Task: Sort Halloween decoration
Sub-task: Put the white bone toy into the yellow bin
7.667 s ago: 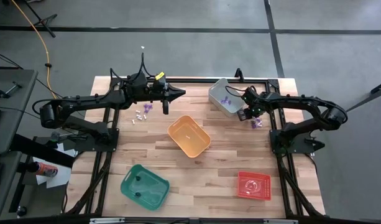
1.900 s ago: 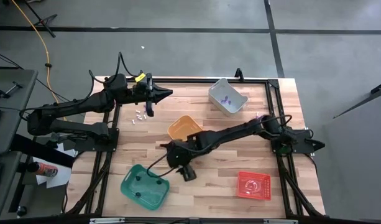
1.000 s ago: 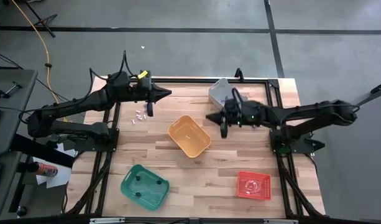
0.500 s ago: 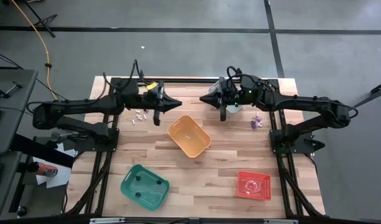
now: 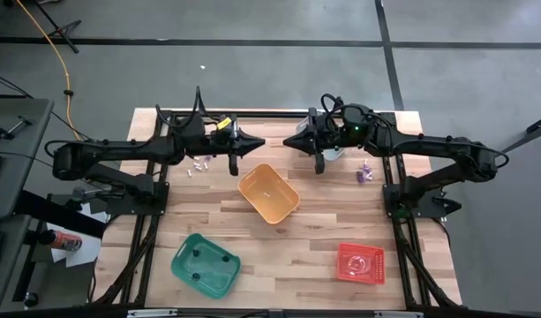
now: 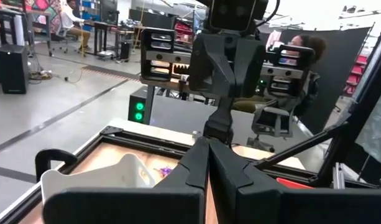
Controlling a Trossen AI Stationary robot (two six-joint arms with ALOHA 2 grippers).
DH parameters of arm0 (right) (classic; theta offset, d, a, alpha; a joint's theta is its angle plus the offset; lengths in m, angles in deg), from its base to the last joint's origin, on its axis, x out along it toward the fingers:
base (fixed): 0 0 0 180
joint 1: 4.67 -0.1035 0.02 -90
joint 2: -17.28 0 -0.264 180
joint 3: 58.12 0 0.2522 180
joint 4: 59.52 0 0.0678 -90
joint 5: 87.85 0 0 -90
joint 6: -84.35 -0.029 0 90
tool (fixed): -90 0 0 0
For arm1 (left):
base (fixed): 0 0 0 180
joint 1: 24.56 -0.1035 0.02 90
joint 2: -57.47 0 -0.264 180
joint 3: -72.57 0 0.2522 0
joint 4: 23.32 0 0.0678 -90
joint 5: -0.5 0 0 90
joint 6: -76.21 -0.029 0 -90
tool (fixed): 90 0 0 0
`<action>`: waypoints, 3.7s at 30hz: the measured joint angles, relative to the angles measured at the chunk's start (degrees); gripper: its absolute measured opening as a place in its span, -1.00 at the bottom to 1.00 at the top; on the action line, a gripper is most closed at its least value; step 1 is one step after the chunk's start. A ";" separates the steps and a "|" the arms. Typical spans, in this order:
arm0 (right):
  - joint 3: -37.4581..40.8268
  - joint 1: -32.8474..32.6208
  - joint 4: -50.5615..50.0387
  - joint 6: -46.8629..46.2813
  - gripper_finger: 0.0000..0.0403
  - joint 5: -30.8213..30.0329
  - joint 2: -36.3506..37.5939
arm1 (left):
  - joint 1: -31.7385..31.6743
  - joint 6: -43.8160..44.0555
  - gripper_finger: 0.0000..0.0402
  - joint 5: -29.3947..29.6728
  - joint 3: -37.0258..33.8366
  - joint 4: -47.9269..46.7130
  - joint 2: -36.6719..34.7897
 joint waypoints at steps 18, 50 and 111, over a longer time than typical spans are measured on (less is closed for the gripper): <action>0.02 0.00 -0.06 -0.13 -1.00 -0.24 0.00 | -1.93 -1.82 -1.00 -5.29 0.02 -0.17 -0.31; 0.10 0.31 -8.90 -0.92 -1.00 -8.02 0.00 | -14.96 32.93 -0.36 19.60 -6.60 -59.62 2.73; 0.09 0.31 -9.52 -1.51 -1.00 -8.07 0.00 | -14.63 47.62 -0.99 18.27 -16.94 -50.60 10.12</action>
